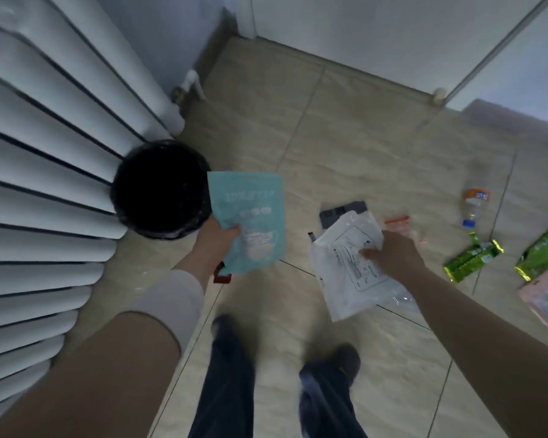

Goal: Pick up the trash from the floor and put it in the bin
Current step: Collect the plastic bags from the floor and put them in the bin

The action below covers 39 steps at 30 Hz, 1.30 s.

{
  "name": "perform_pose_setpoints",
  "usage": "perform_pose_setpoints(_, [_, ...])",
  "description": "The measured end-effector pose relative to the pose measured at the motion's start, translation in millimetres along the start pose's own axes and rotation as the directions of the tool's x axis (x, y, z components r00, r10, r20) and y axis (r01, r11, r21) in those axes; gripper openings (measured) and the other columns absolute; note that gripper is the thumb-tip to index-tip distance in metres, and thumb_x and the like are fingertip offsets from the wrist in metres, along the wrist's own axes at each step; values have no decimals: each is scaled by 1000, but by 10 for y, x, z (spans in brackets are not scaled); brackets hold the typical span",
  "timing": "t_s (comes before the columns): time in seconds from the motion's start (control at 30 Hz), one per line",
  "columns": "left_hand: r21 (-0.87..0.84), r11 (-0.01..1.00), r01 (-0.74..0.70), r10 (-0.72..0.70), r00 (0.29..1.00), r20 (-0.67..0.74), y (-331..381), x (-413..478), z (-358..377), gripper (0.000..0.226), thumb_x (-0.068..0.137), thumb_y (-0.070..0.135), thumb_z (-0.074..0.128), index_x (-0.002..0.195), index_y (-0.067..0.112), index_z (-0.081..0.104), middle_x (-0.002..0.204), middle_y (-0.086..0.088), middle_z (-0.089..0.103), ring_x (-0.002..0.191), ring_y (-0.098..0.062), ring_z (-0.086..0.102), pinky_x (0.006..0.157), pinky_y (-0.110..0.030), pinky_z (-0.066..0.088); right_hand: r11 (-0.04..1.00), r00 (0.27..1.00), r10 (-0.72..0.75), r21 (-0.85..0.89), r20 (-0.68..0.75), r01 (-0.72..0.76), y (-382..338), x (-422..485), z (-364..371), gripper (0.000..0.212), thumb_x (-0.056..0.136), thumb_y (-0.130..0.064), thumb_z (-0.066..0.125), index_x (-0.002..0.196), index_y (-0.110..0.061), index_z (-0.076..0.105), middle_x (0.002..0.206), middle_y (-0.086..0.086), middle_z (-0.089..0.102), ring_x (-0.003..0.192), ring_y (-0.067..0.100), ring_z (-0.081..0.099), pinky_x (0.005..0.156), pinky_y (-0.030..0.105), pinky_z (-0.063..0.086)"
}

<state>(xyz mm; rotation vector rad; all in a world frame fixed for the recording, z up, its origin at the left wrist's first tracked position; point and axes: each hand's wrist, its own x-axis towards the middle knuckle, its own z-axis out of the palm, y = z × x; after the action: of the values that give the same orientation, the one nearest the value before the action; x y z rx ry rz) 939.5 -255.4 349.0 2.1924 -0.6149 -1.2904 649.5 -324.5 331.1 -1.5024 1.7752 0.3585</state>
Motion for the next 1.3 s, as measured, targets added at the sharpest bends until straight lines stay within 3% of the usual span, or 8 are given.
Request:
perform_pose_setpoints(0.13, [136,990,-43,50,998,-46,-50,209,-805,38,88,15,56,126,10,52,127,-15,60,116,-30,55,95,-37,44,987,994,-104,-123,-30,99,-911,-157,128,33,83,-34,64,103,-9,60,65,-5,52,68,19,56,61,27,43])
perform_pose_setpoints(0.53, [408,909,-85,156,978,-142,-240,812,-2328,37,89,21,50,125,15,48,116,-14,65,103,-34,59,73,-29,39,796,866,-499,-418,-41,439,-3164,-272,352,25,85,-31,58,98,-9,57,90,9,66,76,26,56,64,28,37])
perform_pose_setpoints(0.8, [470,881,-51,172,961,-217,-64,1336,-2593,40,87,18,49,128,16,48,112,-17,66,99,-36,61,73,-36,47,361,572,-794,-595,208,718,-3864,-18,467,23,88,-29,56,100,-10,57,95,6,65,88,27,62,69,30,37])
perform_pose_setpoints(0.9, [489,871,-40,164,963,-212,-63,1513,-2563,36,88,18,49,123,15,50,110,-17,65,99,-35,61,71,-33,43,180,460,-833,-634,308,752,-4045,107,574,21,88,-25,55,102,-10,57,101,7,65,93,27,60,74,33,39])
perform_pose_setpoints(1.0, [502,864,-39,155,969,-193,-81,1667,-2544,35,88,18,49,123,15,51,110,-16,65,99,-35,60,70,-33,41,87,413,-827,-639,381,764,-4159,206,729,20,87,-19,56,105,-9,56,105,7,64,99,28,57,81,35,39])
perform_pose_setpoints(1.07, [517,855,-33,150,971,-187,-109,1768,-2540,36,88,20,50,123,17,51,110,-15,65,99,-34,61,70,-33,41,20,360,-849,-657,387,753,-4209,273,845,19,83,-16,62,100,-10,59,98,7,66,93,27,60,80,33,42])
perform_pose_setpoints(1.17, [524,851,-20,127,978,-168,-166,1950,-2515,37,87,23,51,124,17,50,112,-14,65,100,-34,60,72,-34,43,-59,309,-870,-703,385,709,-4274,380,1000,24,54,-15,83,72,-13,67,65,2,68,61,22,64,60,28,49])
perform_pose_setpoints(1.3, [495,869,12,62,989,-133,-286,2226,-2436,39,85,26,55,122,12,52,115,-15,64,104,-34,59,80,-36,47,-96,250,-894,-704,372,703,-4319,578,1261,22,43,-9,80,59,-12,65,53,2,64,49,22,60,52,28,49])
